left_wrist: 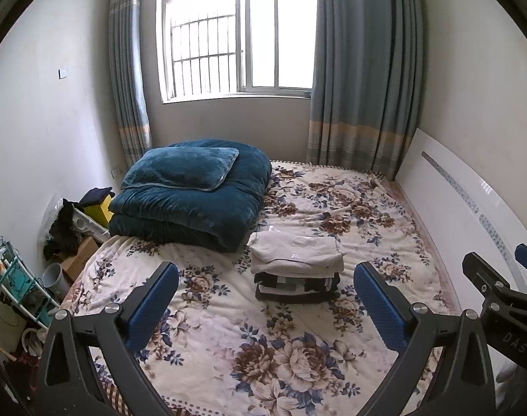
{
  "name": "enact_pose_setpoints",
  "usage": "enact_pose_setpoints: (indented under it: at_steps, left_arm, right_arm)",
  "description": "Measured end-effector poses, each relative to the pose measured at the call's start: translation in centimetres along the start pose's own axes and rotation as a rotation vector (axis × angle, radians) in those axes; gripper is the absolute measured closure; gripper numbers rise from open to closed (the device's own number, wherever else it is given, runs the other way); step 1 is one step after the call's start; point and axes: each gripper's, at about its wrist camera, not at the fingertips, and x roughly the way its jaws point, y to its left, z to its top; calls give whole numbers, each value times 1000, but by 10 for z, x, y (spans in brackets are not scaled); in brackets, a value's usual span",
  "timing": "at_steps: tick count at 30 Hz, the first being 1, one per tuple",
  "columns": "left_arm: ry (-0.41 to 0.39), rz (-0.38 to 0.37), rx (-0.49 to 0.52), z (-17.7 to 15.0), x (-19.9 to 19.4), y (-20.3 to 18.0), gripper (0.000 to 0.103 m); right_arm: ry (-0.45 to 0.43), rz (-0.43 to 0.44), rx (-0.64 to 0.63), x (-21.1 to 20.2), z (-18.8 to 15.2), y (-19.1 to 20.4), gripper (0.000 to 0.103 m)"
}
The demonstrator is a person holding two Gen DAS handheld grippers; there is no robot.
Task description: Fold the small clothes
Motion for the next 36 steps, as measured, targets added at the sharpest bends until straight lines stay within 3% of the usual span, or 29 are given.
enact_pose_setpoints:
  at_steps: [36]
  left_arm:
    - [-9,5,7,3,-5,4,0]
  right_arm:
    - [-5,11,4,-5,-1,2,0]
